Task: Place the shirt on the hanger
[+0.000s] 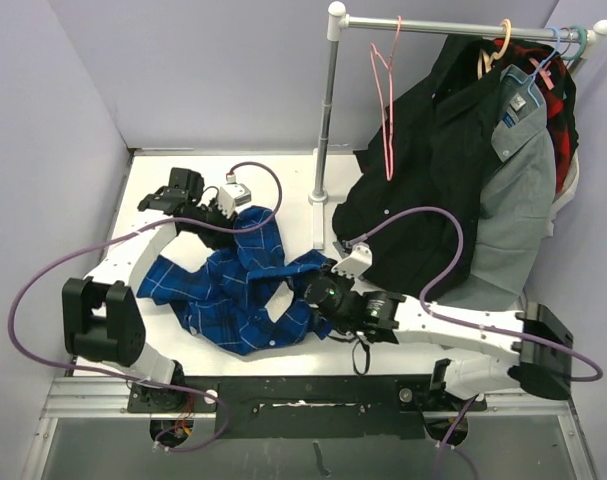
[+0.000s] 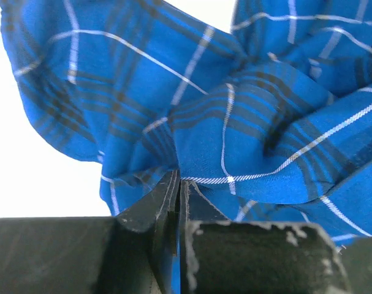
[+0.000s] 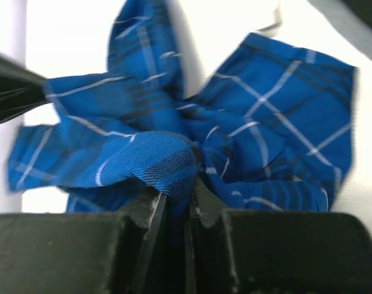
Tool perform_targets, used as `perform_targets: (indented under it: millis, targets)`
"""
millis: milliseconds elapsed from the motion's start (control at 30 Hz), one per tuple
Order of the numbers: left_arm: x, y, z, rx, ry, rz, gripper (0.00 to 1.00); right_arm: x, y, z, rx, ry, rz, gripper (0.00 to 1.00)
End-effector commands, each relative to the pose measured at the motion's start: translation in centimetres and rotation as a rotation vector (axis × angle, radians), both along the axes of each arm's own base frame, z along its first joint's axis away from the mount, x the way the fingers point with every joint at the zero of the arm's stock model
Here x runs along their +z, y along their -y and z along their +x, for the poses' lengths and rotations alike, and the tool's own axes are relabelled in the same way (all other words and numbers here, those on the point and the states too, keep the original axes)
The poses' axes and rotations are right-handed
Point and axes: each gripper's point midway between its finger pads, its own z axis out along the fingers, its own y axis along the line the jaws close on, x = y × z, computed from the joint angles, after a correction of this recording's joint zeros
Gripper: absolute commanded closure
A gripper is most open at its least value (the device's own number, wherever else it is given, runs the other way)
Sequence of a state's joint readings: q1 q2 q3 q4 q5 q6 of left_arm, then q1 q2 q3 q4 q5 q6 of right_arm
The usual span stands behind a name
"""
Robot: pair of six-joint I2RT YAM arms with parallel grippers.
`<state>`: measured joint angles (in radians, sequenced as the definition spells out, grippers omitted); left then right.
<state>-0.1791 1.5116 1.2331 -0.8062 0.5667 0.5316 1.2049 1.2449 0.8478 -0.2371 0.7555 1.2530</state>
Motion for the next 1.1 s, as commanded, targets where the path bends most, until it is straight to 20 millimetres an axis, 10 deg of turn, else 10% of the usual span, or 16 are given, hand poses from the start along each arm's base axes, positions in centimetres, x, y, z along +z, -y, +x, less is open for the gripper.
perform_targets:
  millis: [0, 200, 433, 533, 567, 633, 667, 833, 1067]
  targets:
    - [2.1, -0.8, 8.0, 0.085, 0.226, 0.027, 1.00, -2.7, 3.6, 3.6, -0.327, -0.091, 0.010, 1.00]
    - [-0.3, -1.6, 12.0, 0.115, 0.197, 0.062, 1.00, -8.9, 5.4, 6.4, -0.454, -0.245, -0.057, 1.00]
    - [-2.8, -0.5, 12.9, 0.101, 0.057, 0.040, 1.00, -10.6, 6.5, 7.5, -0.459, -0.251, -0.129, 1.00]
    - [-1.3, 0.6, 11.7, 0.101, -0.003, 0.002, 0.85, -10.3, 5.7, 8.1, -0.382, -0.213, -0.144, 1.00]
    - [0.0, 0.7, 11.3, 0.122, -0.002, 0.002, 0.70, -10.1, 5.1, 8.4, -0.344, -0.201, -0.143, 1.00]
    - [3.3, 0.7, 10.2, 0.171, 0.009, -0.007, 0.08, -9.7, 4.4, 8.6, -0.284, -0.195, -0.140, 1.00]
    - [5.2, 0.6, 9.3, 0.189, 0.019, -0.027, 0.03, -9.4, 4.4, 8.6, -0.274, -0.188, -0.141, 1.00]
    - [12.7, 2.7, 3.0, 0.192, 0.017, -0.260, 0.02, -8.8, 4.8, 8.5, -0.260, -0.169, -0.129, 1.00]
    - [5.2, 5.5, -1.2, 0.191, -0.190, -0.191, 0.02, -7.6, 3.9, 9.0, -0.199, -0.130, -0.116, 1.00]
